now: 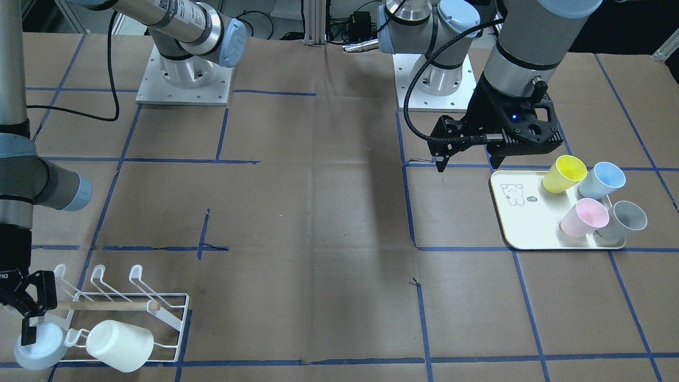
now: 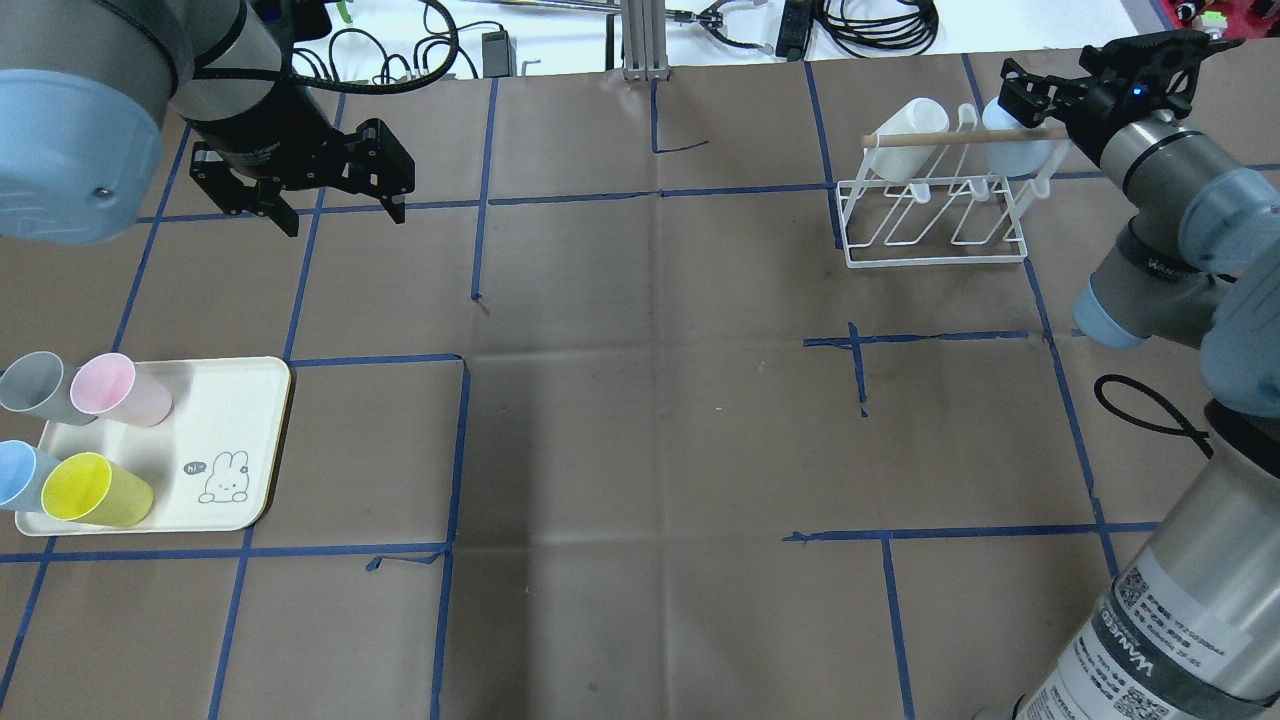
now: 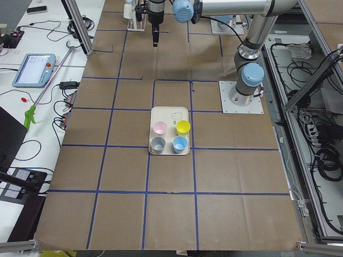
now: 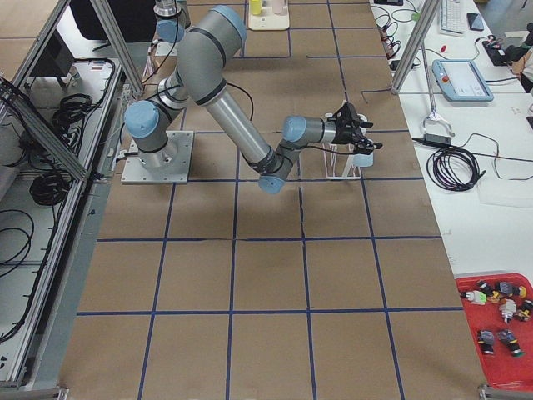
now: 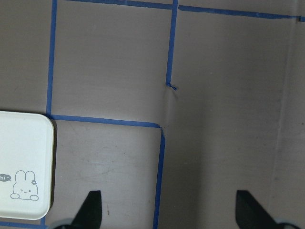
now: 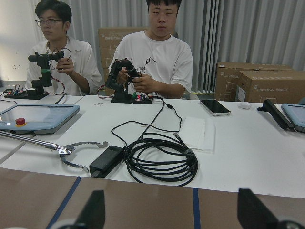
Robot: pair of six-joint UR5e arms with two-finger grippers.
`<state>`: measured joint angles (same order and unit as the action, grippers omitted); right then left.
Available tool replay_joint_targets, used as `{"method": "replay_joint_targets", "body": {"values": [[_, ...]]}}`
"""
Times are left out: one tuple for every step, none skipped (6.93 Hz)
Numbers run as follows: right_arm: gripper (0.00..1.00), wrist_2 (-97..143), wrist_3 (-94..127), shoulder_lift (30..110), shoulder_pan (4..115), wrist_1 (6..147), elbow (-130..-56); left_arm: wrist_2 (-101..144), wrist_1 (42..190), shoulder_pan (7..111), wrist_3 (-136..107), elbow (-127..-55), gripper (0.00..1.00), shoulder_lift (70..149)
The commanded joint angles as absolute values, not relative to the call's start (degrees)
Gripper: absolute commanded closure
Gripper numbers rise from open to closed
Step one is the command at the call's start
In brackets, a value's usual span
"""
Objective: Transfer IKEA cup to right arm and place on rack
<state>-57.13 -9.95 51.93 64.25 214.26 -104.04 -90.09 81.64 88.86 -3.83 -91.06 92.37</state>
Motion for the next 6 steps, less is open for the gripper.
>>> {"method": "replay_joint_targets", "body": {"values": [[0.0, -57.22, -9.93, 54.82, 64.34, 208.61, -103.54, -90.09, 81.56, 88.86, -3.78, -90.97, 0.01, 92.37], [0.0, -57.39, -9.84, 57.98, 64.68, 199.43, -103.62, -90.09, 81.56, 88.86, -3.78, -90.97, 0.01, 92.37], [0.0, -58.0, -10.28, 62.36, 64.77, 185.76, -103.62, -90.09, 81.56, 88.86, -3.87, -90.97, 0.01, 92.37], [0.0, -58.01, -10.54, 67.27, 64.78, 173.27, -103.62, -90.09, 81.65, 88.86, -3.87, -90.97, 0.01, 92.37], [0.0, -58.01, -10.29, 72.2, 64.86, 165.84, -103.71, -90.09, 81.56, 88.86, -3.95, -90.97, 0.01, 92.37], [0.0, -58.01, -9.85, 74.94, 65.12, 160.54, -103.71, -90.09, 81.65, 88.86, -3.96, -90.97, 0.01, 92.37]]}}
